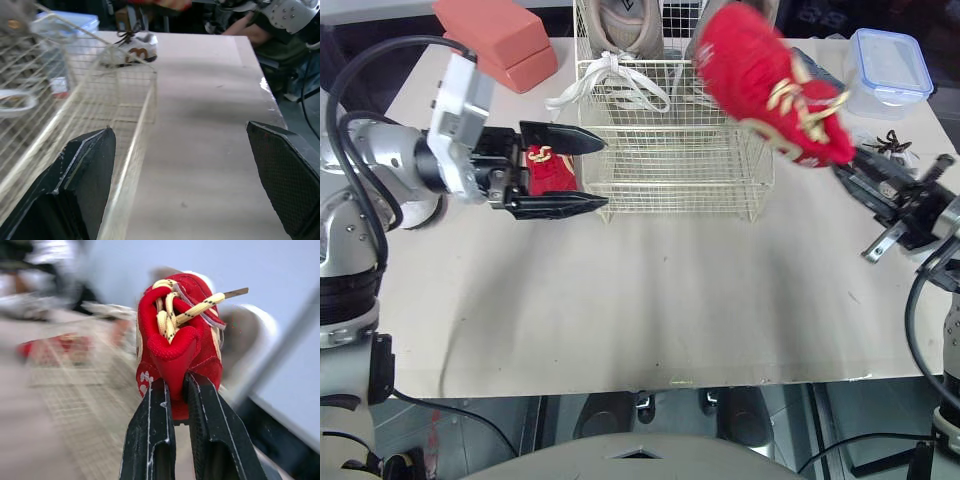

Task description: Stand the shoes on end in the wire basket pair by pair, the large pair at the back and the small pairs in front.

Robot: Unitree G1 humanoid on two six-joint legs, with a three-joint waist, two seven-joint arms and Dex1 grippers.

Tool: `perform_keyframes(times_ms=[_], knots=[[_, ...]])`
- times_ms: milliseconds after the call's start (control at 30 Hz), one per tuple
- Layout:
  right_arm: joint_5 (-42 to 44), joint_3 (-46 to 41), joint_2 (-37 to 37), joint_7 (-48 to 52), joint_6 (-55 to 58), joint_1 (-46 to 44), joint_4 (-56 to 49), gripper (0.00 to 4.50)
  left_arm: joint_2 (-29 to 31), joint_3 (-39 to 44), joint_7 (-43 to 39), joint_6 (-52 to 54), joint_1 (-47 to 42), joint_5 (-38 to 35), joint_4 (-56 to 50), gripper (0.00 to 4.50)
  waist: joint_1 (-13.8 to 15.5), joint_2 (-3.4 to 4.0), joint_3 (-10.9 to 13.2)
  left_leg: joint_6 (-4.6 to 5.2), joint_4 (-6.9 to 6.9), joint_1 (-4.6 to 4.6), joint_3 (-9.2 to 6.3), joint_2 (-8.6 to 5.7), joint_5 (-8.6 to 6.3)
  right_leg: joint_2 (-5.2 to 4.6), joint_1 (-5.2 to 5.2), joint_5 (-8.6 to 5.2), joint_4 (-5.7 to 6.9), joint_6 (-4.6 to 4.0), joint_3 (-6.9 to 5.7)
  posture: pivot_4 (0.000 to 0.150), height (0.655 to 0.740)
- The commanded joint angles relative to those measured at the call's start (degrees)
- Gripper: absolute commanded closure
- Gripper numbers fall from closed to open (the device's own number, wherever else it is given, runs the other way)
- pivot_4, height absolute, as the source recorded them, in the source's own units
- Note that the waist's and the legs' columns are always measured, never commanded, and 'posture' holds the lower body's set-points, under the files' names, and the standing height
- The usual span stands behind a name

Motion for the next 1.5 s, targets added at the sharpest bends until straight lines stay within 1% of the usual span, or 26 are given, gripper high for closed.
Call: perform_keyframes(times_ms=[33,100,167,233,367,467,567,667,933,1033,1067,1100,1200,1233,1267,1300,1333,1367,1400,1433,1467,1500], knots=[[-2.2,5.2,-3.8,9.5,-9.0,-4.0,-0.2,4.47,2.0,2.4,-2.3,-1.9,-2.2,0.7,1.6,0.0,0.0,0.01,0.0,0.0,0.0,0.0,0.0,0.0,0.0,0.02,-0.01,0.0,-0.01,0.0,0.0,0.15,0.686],[-3.6,9.5,-6.0,15.2,-13.0,-7.1,2.0,4.47,1.5,2.8,-2.5,-0.4,-2.7,-1.3,0.9,0.0,0.0,0.01,0.0,0.01,-0.02,-0.01,0.0,0.0,0.0,0.03,-0.01,0.0,-0.06,0.0,-0.01,0.15,0.686],[-5.4,13.0,-7.2,19.1,-16.9,-10.8,5.3,4.47,0.6,2.8,-2.5,2.1,-2.7,-4.0,-0.9,0.0,0.0,0.0,0.0,0.0,-0.02,-0.05,-0.01,0.02,0.0,0.04,0.0,0.0,-0.13,0.0,-0.02,0.15,0.686],[-6.6,15.6,-7.5,21.8,-20.6,-14.0,8.3,4.47,0.7,2.2,-3.2,3.2,-2.1,-5.1,-2.6,0.0,0.0,-0.01,0.0,0.0,-0.02,-0.06,0.01,0.03,0.0,0.03,0.01,0.01,-0.17,0.01,-0.01,0.15,0.686],[-11.2,21.3,-7.5,25.6,-30.1,-21.7,14.2,4.47,2.1,-1.5,-3.8,2.5,-0.4,-1.1,-4.9,0.0,0.0,0.0,0.0,-0.01,-0.03,-0.08,0.0,0.03,0.01,0.03,0.01,0.01,-0.19,0.0,-0.03,0.15,0.686],[-13.0,25.0,-7.0,27.3,-36.3,-26.1,18.5,4.47,3.1,-5.2,-3.5,4.6,0.3,0.6,-7.2,0.0,0.0,0.02,0.1,-0.02,-0.05,-0.06,0.01,0.03,0.01,0.07,0.01,0.01,-0.2,0.0,-0.04,0.15,0.686],[-14.0,28.2,-6.1,27.6,-41.9,-30.2,22.8,4.47,4.2,-8.8,-4.8,4.3,0.3,3.4,-7.9,0.0,0.0,0.04,0.1,-0.02,-0.05,-0.06,0.05,0.03,0.01,0.06,0.0,0.01,-0.2,0.0,-0.01,0.15,0.686],[-14.2,30.4,-5.2,26.2,-44.8,-33.8,24.5,4.47,3.0,-11.3,-4.4,2.0,-1.3,7.1,-5.6,0.0,0.0,0.07,0.1,-0.02,-0.04,-0.06,0.06,0.02,0.01,0.06,0.0,0.02,-0.19,-0.01,-0.01,0.15,0.686],[-14.2,33.4,-5.2,22.9,-47.4,-36.6,24.9,4.47,1.6,-14.2,-7.5,-0.5,-0.7,10.2,-4.1,0.0,0.0,0.08,0.1,-0.02,-0.03,-0.08,0.09,0.04,0.01,0.0,0.0,0.09,-0.19,-0.14,-0.03,0.15,0.686],[-14.5,33.8,-5.1,21.7,-47.5,-37.3,25.2,4.47,2.0,-14.1,-10.0,-0.1,-0.2,9.1,-4.5,0.0,0.0,0.09,0.1,-0.02,-0.02,-0.08,0.08,0.04,0.01,0.01,-0.01,0.09,-0.17,-0.14,-0.04,0.15,0.686],[-14.5,34.0,-5.2,21.6,-47.6,-37.4,25.4,4.5,1.6,-13.9,-10.2,0.0,-0.2,8.9,-4.4,0.51,0.0,0.1,0.1,-0.02,-0.02,-0.08,0.08,0.05,0.01,0.01,-0.01,0.09,-0.16,-0.13,-0.04,0.15,0.686],[-14.5,34.2,-5.3,21.4,-47.8,-37.5,25.6,4.5,1.5,-13.8,-10.4,-0.1,0.0,9.0,-4.3,0.73,0.0,0.11,0.1,-0.02,-0.02,-0.07,0.09,0.05,0.01,0.01,-0.01,0.08,-0.16,-0.13,-0.03,0.15,0.686],[-14.5,34.5,-5.3,20.8,-48.2,-37.7,26.0,4.5,1.4,-13.7,-11.1,-0.7,0.7,9.6,-4.3,2.14,0.0,0.11,0.1,-0.02,-0.02,-0.06,0.08,0.05,0.02,0.02,-0.01,0.07,-0.15,-0.11,-0.03,0.15,0.686],[-14.6,34.4,-5.3,20.4,-48.4,-37.8,26.1,4.5,1.3,-13.6,-11.0,-0.8,0.9,9.6,-4.3,2.5,0.0,0.12,0.1,-0.02,-0.02,-0.06,0.08,0.06,0.01,0.02,-0.01,0.07,-0.15,-0.12,-0.03,0.15,0.686],[-14.6,34.4,-5.2,20.0,-48.6,-38.1,26.3,3.93,1.0,-13.3,-10.8,-0.9,1.3,9.3,-4.5,3.09,0.0,0.12,0.1,-0.02,-0.02,-0.07,0.09,0.06,0.01,0.01,-0.01,0.08,-0.15,-0.13,-0.02,0.15,0.686],[-14.7,34.3,-5.2,19.7,-48.7,-38.3,26.5,3.79,0.8,-13.0,-10.7,-0.9,1.6,9.1,-4.6,3.32,0.0,0.12,0.1,-0.02,-0.02,-0.07,0.09,0.06,0.02,0.01,-0.01,0.08,-0.15,-0.13,-0.02,0.15,0.686],[-14.6,34.2,-5.3,19.1,-48.4,-38.2,26.7,3.52,0.2,-12.5,-10.1,-0.9,1.9,8.9,-4.7,3.68,0.0,0.13,0.1,-0.02,-0.02,-0.07,0.09,0.06,0.01,0.01,-0.01,0.08,-0.15,-0.12,-0.02,0.15,0.686],[-14.3,33.9,-5.4,18.5,-47.3,-37.9,26.8,3.09,-0.4,-11.9,-9.4,-1.1,2.2,8.7,-4.7,3.89,0.0,0.13,0.1,-0.02,-0.02,-0.06,0.1,0.07,0.01,0.0,-0.01,0.08,-0.14,-0.13,-0.01,0.15,0.686],[-14.0,33.7,-5.5,17.9,-46.5,-37.6,26.9,2.48,-0.9,-11.5,-9.0,-1.3,2.3,8.7,-4.7,3.97,0.0,0.13,0.1,-0.02,0.0,-0.07,0.08,0.07,0.01,0.0,-0.01,0.08,-0.14,-0.13,-0.03,0.15,0.686],[-13.6,33.4,-5.6,17.2,-45.3,-37.3,26.8,2.1,-1.3,-11.1,-8.6,-1.4,2.5,8.7,-4.7,3.97,0.0,0.13,0.1,-0.02,0.01,-0.07,0.09,0.07,0.01,0.0,-0.01,0.08,-0.13,-0.13,-0.02,0.15,0.686],[-10.6,32.1,-5.5,14.2,-38.2,-35.2,25.3,1.48,-2.7,-9.6,-7.3,-0.7,3.1,7.2,-4.4,3.97,0.1,0.13,0.1,-0.02,0.02,-0.08,0.08,0.07,0.01,-0.01,-0.01,0.08,-0.13,-0.13,-0.03,0.15,0.686],[-8.5,30.9,-6.3,11.6,-31.0,-32.8,23.9,1.15,-4.1,-8.0,-5.8,-0.9,4.3,6.3,-4.4,3.97,0.1,0.12,0.1,-0.02,0.01,-0.08,0.06,0.07,0.01,-0.02,0.0,0.1,-0.13,-0.15,-0.03,0.15,0.686]])
